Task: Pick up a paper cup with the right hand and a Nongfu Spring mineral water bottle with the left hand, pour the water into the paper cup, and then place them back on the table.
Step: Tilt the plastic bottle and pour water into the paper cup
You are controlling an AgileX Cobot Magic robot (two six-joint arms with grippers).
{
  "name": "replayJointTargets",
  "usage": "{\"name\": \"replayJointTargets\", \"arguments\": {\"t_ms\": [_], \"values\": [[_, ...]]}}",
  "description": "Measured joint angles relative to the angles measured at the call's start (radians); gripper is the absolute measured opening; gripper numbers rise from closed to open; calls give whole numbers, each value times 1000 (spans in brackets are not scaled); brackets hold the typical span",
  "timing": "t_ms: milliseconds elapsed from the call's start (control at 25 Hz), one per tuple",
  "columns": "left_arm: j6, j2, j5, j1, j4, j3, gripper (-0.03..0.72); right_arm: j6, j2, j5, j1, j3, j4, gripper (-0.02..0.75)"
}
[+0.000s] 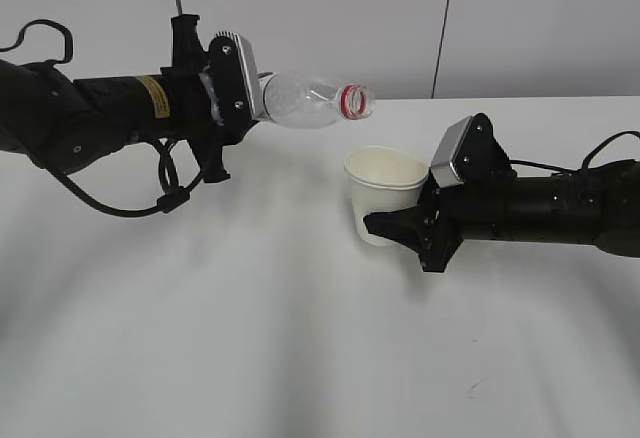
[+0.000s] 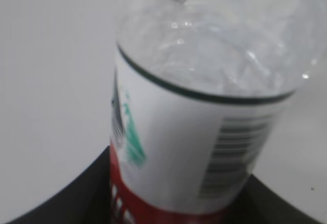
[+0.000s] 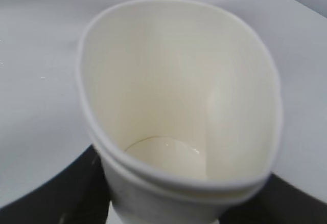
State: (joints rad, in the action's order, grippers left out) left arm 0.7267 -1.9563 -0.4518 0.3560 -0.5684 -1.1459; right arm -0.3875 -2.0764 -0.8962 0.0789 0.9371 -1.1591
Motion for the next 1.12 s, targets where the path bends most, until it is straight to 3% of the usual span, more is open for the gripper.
{"name": "replayJointTargets", "arguments": {"t_ms": [400,680,1120], "values": [[73,0,0,19,52,0,340,-6,0,-10,0,0,-14,396],[235,0,0,37,166,0,334,-9,0,-40,0,0,-21,396],[347,0,-5,38,184,0,327,-10,-1,-42,0,0,-27,396]]}}
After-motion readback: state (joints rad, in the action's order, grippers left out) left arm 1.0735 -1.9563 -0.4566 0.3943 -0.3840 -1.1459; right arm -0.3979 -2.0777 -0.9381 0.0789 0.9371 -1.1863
